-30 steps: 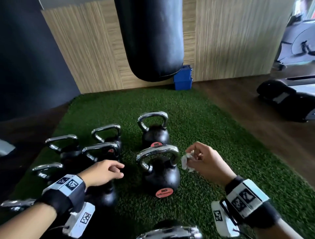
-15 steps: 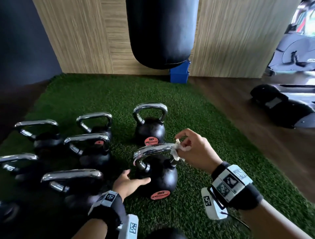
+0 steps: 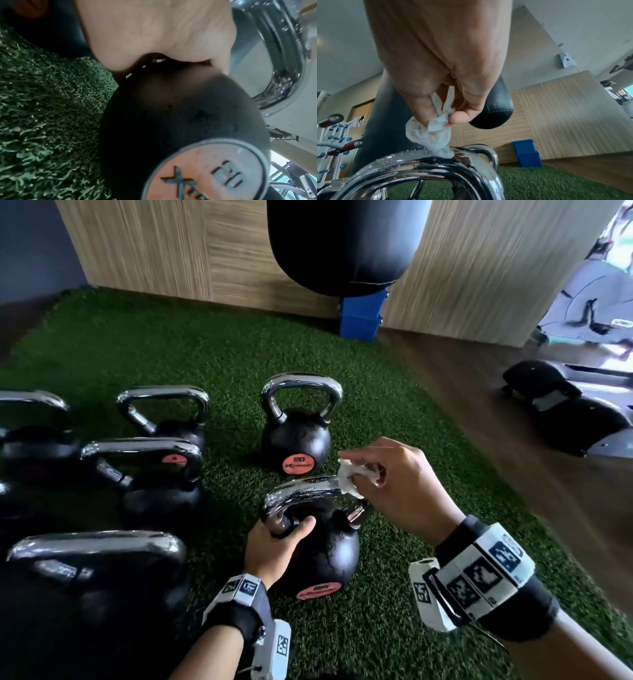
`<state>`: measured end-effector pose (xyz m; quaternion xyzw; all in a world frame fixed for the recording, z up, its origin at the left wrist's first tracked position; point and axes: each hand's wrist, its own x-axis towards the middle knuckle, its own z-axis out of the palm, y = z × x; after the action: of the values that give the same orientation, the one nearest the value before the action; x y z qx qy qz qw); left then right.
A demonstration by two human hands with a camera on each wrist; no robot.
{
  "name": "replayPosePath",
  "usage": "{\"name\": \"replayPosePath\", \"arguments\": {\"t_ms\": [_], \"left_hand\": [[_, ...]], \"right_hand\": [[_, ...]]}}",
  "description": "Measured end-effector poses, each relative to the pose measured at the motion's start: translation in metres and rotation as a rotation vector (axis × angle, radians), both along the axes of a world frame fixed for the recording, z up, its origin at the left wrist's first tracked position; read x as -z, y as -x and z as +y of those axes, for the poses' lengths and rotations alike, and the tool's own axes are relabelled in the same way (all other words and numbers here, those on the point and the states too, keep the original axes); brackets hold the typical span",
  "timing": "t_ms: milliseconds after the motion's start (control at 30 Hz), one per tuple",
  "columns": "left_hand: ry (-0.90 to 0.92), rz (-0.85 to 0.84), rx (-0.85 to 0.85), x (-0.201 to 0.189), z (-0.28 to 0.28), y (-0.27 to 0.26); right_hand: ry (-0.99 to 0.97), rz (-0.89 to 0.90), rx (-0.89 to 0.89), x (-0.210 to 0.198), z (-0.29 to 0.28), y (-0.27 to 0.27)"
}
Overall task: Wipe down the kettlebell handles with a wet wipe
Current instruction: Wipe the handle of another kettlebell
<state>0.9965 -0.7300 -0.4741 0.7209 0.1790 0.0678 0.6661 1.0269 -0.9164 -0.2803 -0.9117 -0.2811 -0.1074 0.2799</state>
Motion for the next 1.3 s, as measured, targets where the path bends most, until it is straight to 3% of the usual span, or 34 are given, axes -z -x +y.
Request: {"name": "replayPosePath", "arguments": {"t_ms": [167, 533, 767, 1033, 1300], "left_hand": [[0.043, -0.054, -0.027, 0.016, -0.001, -0.002], [-0.026, -0.144, -0.002, 0.033, 0.001, -0.007], [-0.029, -0.243, -0.042, 0.021, -0.005, -0.005], [-0.078, -0.031, -0.005, 0.006, 0.000, 0.001], [-0.151, 0.152, 0.050, -0.018, 0.001, 0.012]], "right_hand": [[0.097, -0.018, -0.079, -0.004, 0.012, -0.006], [0.360, 0.116, -0.184, -0.009, 0.022, -0.024], [0.268, 0.095, -0.135, -0.004, 0.001, -0.036], [0.030, -0.032, -0.131, 0.023, -0.011, -0.027], [-0.204, 0.007, 0.061, 0.048, -0.045, -0.026]]}}
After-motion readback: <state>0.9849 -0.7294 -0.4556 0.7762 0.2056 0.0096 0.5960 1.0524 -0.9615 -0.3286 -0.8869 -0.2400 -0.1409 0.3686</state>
